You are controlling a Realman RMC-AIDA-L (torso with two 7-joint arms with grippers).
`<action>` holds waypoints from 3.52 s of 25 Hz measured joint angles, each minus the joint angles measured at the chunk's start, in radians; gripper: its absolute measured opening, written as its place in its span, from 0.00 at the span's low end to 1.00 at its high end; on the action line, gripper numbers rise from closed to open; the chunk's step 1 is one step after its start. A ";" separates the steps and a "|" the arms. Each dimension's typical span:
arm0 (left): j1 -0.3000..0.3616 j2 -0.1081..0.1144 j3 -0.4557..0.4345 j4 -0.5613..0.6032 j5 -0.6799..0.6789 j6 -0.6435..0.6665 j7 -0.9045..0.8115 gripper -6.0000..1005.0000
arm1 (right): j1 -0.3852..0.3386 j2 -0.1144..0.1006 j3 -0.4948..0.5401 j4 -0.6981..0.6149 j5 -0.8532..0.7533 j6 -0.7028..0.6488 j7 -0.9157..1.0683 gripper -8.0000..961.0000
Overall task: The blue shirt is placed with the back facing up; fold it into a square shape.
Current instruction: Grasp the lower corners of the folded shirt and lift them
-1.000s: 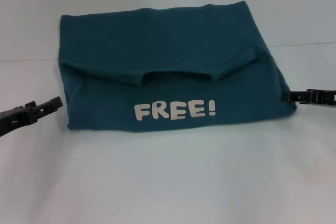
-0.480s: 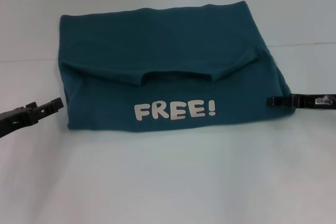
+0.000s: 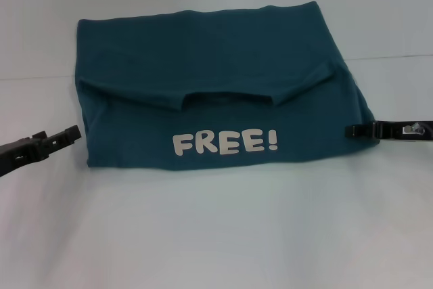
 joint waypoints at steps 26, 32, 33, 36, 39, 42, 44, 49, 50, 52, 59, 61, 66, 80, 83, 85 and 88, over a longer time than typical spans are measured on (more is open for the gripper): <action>-0.027 -0.012 0.131 -0.034 0.004 -0.071 0.022 0.89 | -0.021 0.000 0.012 -0.031 0.033 -0.016 -0.014 0.05; -0.028 -0.026 0.201 -0.045 0.004 -0.151 0.027 0.89 | -0.018 0.001 0.010 -0.029 0.033 -0.016 -0.014 0.05; -0.029 -0.027 0.208 -0.047 0.005 -0.158 0.028 0.89 | -0.018 0.001 0.010 -0.029 0.033 -0.016 -0.014 0.05; -0.030 -0.028 0.213 -0.049 0.005 -0.156 0.028 0.89 | -0.018 0.002 0.012 -0.029 0.033 -0.016 -0.014 0.05; -0.030 -0.028 0.219 -0.049 0.005 -0.151 0.028 0.89 | -0.019 0.002 0.012 -0.029 0.033 -0.016 -0.014 0.05; -0.030 -0.030 0.227 -0.046 0.005 -0.150 0.029 0.89 | -0.020 0.002 0.009 -0.029 0.033 -0.017 -0.014 0.05; -0.031 -0.032 0.230 -0.042 0.005 -0.149 0.030 0.89 | -0.021 0.002 0.007 -0.029 0.033 -0.017 -0.014 0.05; -0.043 -0.032 0.239 -0.036 0.004 -0.148 0.033 0.89 | -0.019 0.002 0.004 -0.024 0.033 -0.014 -0.014 0.05; -0.046 -0.032 0.243 -0.035 0.004 -0.148 0.034 0.89 | -0.019 0.002 0.004 -0.023 0.033 -0.013 -0.014 0.05; -0.048 -0.032 0.245 -0.035 0.004 -0.148 0.034 0.89 | -0.019 0.002 0.004 -0.023 0.033 -0.013 -0.014 0.05; -0.052 -0.028 0.250 -0.010 0.004 -0.155 0.037 0.89 | -0.022 0.003 0.002 -0.020 0.033 -0.011 -0.014 0.05; -0.052 -0.027 0.250 -0.007 0.004 -0.160 0.039 0.89 | -0.022 0.003 0.002 -0.020 0.033 -0.011 -0.014 0.05; -0.052 -0.025 0.251 -0.006 0.004 -0.164 0.040 0.89 | -0.022 0.005 0.002 -0.020 0.033 -0.011 -0.014 0.05; -0.047 -0.030 0.271 -0.003 0.029 -0.148 0.034 0.88 | -0.020 0.005 0.002 -0.020 0.033 -0.009 -0.014 0.05; -0.050 -0.030 0.272 -0.005 0.030 -0.148 0.036 0.88 | -0.021 0.005 0.002 -0.020 0.033 -0.009 -0.014 0.05; -0.051 -0.030 0.272 -0.005 0.031 -0.150 0.037 0.88 | -0.021 0.005 0.002 -0.020 0.033 -0.008 -0.014 0.05; -0.051 -0.030 0.272 -0.002 0.046 -0.161 0.039 0.85 | -0.021 0.005 0.003 -0.020 0.033 -0.008 -0.014 0.05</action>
